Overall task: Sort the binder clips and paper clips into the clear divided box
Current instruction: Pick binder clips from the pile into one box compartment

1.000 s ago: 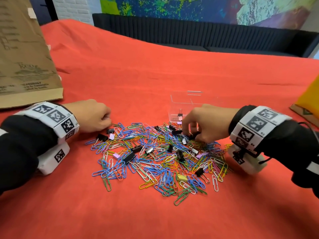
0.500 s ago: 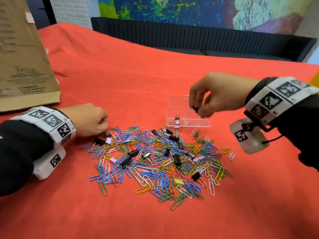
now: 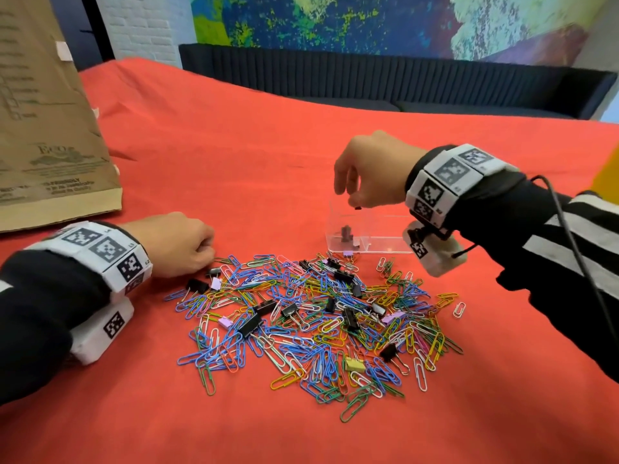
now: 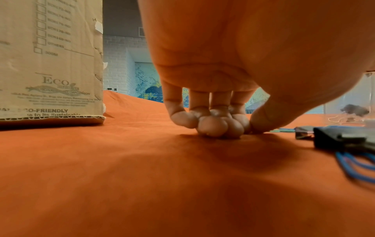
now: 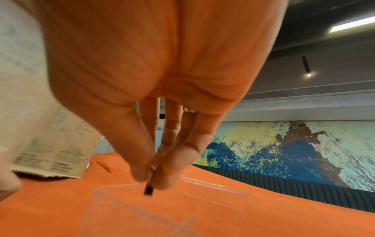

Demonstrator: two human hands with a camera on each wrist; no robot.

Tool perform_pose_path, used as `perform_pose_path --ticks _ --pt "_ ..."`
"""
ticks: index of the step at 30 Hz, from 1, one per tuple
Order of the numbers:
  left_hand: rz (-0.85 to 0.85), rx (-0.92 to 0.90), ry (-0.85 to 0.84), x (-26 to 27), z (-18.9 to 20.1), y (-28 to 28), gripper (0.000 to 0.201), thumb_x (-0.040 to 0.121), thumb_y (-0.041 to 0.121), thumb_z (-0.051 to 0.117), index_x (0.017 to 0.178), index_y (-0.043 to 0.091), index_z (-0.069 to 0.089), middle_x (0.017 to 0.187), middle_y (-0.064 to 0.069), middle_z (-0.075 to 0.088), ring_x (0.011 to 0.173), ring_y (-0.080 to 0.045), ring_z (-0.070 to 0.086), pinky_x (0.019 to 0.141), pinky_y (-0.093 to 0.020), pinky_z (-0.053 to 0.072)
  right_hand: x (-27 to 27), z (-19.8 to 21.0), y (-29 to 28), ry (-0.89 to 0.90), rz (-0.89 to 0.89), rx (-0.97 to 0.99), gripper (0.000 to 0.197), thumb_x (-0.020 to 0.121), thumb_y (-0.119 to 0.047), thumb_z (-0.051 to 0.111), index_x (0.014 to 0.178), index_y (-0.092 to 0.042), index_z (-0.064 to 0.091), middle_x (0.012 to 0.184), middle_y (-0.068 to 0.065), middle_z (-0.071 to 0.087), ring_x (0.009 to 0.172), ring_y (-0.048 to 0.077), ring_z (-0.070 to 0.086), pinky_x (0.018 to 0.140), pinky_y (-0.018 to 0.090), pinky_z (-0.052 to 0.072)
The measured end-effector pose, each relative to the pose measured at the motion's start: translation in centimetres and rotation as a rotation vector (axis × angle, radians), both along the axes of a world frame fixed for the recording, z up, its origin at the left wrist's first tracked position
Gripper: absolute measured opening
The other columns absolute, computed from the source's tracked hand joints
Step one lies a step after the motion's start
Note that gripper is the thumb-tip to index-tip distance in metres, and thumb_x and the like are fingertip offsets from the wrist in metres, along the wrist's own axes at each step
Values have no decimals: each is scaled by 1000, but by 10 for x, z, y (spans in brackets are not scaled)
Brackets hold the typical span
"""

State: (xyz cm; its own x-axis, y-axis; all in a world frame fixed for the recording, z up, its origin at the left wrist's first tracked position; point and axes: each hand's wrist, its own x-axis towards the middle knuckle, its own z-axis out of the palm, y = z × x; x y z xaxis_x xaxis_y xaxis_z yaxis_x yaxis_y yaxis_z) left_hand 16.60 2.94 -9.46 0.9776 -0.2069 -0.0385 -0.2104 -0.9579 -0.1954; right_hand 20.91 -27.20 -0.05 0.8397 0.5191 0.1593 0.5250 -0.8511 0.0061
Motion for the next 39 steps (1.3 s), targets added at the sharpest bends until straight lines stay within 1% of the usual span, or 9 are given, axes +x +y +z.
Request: perform_pose_path --ticks 6,10,14,19,22,27,31,35,39 --pt "-1 -6 -6 2 -2 3 25 86 41 46 69 22 49 68 3 59 72 -26 57 70 -33 51 -11 9 -11 -119 57 101 18 73 -9 71 80 -25 76 72 -7 69 72 17 64 77 32 56" --pt "-11 -8 -9 4 -4 5 26 85 41 45 69 21 49 69 2 61 71 -26 56 70 -33 51 -39 10 -17 -12 111 11 16 73 -13 71 73 -29 74 61 -16 64 65 7 64 70 22 50" --pt "-8 8 -5 2 -3 2 25 86 40 46 70 20 50 67 2 59 70 -25 55 68 -31 48 -59 -19 -17 204 143 -219 26 78 -23 74 102 -33 77 74 -23 66 72 2 61 62 10 41" --pt "12 9 9 -1 -1 0 25 87 40 46 71 22 51 67 2 59 74 -25 58 69 -32 49 -56 -52 -10 265 126 -201 49 81 -18 71 128 -32 63 75 -22 53 79 10 51 79 21 45" --pt "3 5 1 0 -2 1 25 87 40 46 70 22 50 67 3 58 74 -26 58 69 -32 49 -54 -56 -11 329 125 -141 44 77 -14 70 117 -31 68 92 -15 71 72 6 61 74 21 50" --pt "-11 12 -6 1 -2 2 24 87 39 46 69 22 49 67 3 58 72 -26 56 69 -33 49 -47 -41 -20 253 138 -11 29 75 -11 71 99 -28 74 85 -14 72 63 -13 58 61 2 40" --pt "-11 9 -8 1 -2 1 24 87 38 46 68 22 48 65 3 57 71 -25 55 68 -32 49 -56 -54 -16 324 136 -105 34 75 -19 72 106 -34 69 93 -16 68 76 3 64 74 22 51" --pt "-5 13 -6 0 -1 1 23 86 38 46 69 22 48 68 3 58 72 -25 56 69 -33 50 -55 -67 -7 283 125 -166 29 74 -11 67 92 -31 56 73 -13 54 65 10 51 59 24 40" --pt "-1 23 -8 -2 -1 -1 23 87 37 46 70 21 49 68 3 57 72 -25 54 69 -32 48 -50 -54 -11 281 114 -157 22 70 -21 77 76 -28 56 70 -7 61 61 8 54 62 27 44"
